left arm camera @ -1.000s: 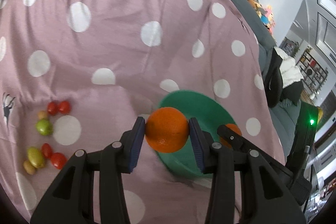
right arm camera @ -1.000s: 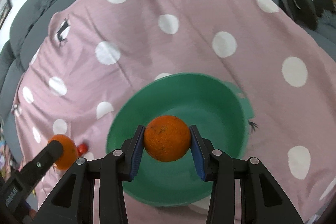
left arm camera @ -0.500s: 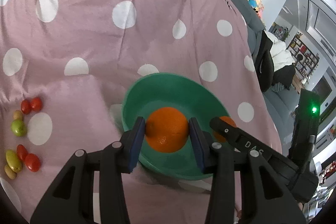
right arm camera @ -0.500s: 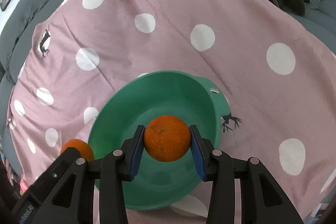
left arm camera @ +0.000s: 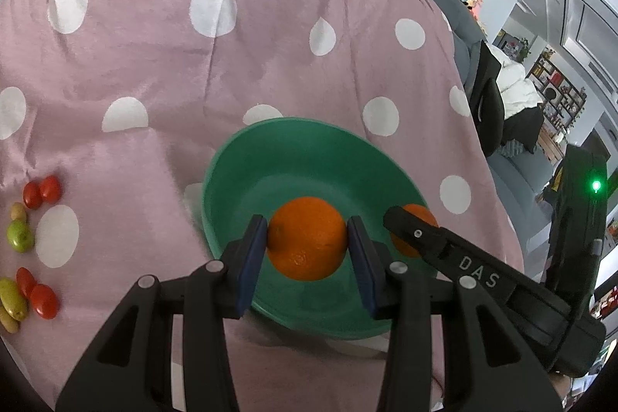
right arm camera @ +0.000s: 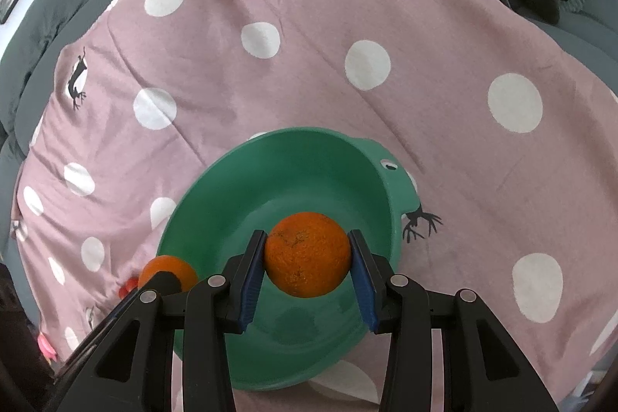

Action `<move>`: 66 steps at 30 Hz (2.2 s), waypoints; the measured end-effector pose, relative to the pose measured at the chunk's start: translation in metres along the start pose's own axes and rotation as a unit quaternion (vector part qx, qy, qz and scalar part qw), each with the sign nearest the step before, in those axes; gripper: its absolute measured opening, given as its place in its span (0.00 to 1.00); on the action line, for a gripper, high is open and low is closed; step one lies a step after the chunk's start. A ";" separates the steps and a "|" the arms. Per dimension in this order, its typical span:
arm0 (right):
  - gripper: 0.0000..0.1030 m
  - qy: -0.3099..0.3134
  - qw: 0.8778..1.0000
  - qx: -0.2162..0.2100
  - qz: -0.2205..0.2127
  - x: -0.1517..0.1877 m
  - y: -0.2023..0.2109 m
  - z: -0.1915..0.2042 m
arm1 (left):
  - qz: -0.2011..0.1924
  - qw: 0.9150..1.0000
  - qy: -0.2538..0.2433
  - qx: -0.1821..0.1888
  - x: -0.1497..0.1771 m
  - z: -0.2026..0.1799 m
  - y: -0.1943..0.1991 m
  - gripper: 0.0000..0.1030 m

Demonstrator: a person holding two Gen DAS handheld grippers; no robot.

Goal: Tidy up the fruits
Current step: 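Carry both held oranges over the green bowl with both tools, then open both tools to drop the oranges into the green bowl, then move both open tools back to the fruit cluster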

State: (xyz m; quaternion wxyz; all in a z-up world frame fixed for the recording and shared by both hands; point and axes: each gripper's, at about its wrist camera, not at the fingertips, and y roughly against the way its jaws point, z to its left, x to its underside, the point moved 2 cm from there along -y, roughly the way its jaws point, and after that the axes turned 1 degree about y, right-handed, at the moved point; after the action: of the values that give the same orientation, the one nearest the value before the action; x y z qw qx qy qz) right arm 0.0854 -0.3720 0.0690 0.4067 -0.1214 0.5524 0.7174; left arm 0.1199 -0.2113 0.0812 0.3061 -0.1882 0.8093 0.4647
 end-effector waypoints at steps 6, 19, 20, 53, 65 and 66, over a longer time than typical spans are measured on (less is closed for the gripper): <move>0.43 0.000 1.000 0.005 0.000 0.001 0.001 0.001 | 0.005 1.000 -0.004 0.002 0.002 -0.003 -0.005 0.41; 0.43 -0.001 1.000 0.010 0.002 0.001 0.001 0.001 | 0.015 1.000 0.007 0.011 0.003 0.001 -0.011 0.41; 0.43 0.000 1.000 0.010 0.002 -0.001 0.000 0.001 | 0.017 1.000 0.008 0.012 0.003 0.001 -0.012 0.41; 0.51 0.151 0.988 -0.013 0.002 0.030 -0.005 0.095 | -0.094 0.947 0.232 -0.203 0.041 0.195 0.170 0.73; 0.51 0.254 0.954 -0.135 0.088 0.087 -0.024 0.189 | -0.089 0.924 0.295 -0.226 0.060 0.234 0.175 0.72; 0.51 0.263 0.949 -0.142 0.101 0.093 -0.029 0.196 | -0.088 0.924 0.294 -0.227 0.060 0.235 0.174 0.72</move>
State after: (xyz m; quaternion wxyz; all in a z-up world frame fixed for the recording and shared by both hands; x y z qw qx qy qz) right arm 0.1001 -0.1538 0.0615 0.1506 -0.3058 0.5416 0.7684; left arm 0.0479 0.0774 0.0621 0.0434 -0.4510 0.7159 0.5312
